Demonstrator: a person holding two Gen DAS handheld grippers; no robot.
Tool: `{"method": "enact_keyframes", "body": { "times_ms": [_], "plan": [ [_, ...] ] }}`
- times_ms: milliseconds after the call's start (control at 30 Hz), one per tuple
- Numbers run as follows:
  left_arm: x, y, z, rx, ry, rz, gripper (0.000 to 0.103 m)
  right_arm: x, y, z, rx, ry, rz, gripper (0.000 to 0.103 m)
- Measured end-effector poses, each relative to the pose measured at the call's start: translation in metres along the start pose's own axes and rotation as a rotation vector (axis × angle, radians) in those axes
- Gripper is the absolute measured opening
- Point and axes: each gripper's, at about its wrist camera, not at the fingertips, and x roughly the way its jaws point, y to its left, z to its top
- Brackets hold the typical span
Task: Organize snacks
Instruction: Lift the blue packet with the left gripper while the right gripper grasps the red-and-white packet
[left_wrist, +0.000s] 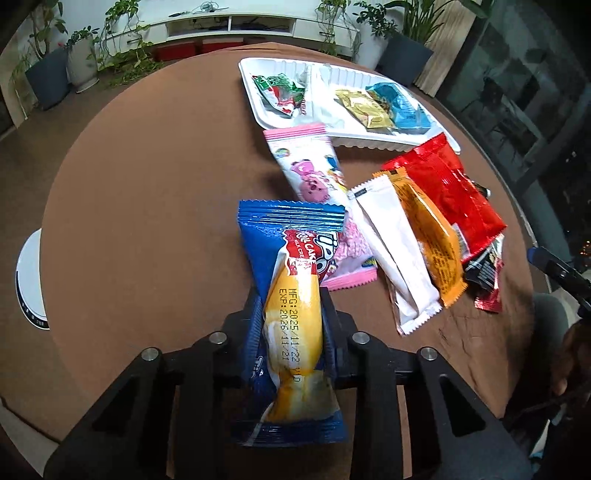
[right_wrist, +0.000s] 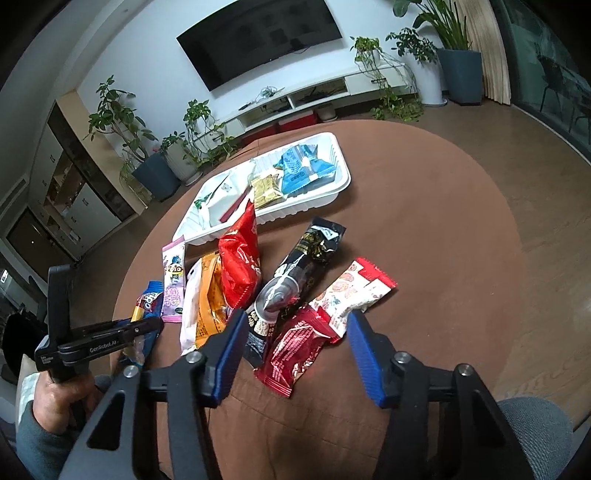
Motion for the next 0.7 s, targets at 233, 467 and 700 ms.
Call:
{"method": "enact_keyframes", "body": {
  "times_ms": [233, 467, 700],
  "plan": [
    [-0.011, -0.002, -0.009, 0.01, -0.012, -0.026, 0.026, 0.026, -0.008, -0.002, 0.03, 0.12, -0.064, 0.055],
    [-0.016, -0.002, -0.019, -0.001, -0.018, -0.038, 0.026, 0.053, -0.004, 0.013, 0.001, 0.178, -0.118, 0.055],
    [-0.014, 0.0, -0.021, -0.011, -0.017, -0.048, 0.026, 0.07, 0.012, 0.017, -0.111, 0.177, -0.195, 0.056]
  ]
}}
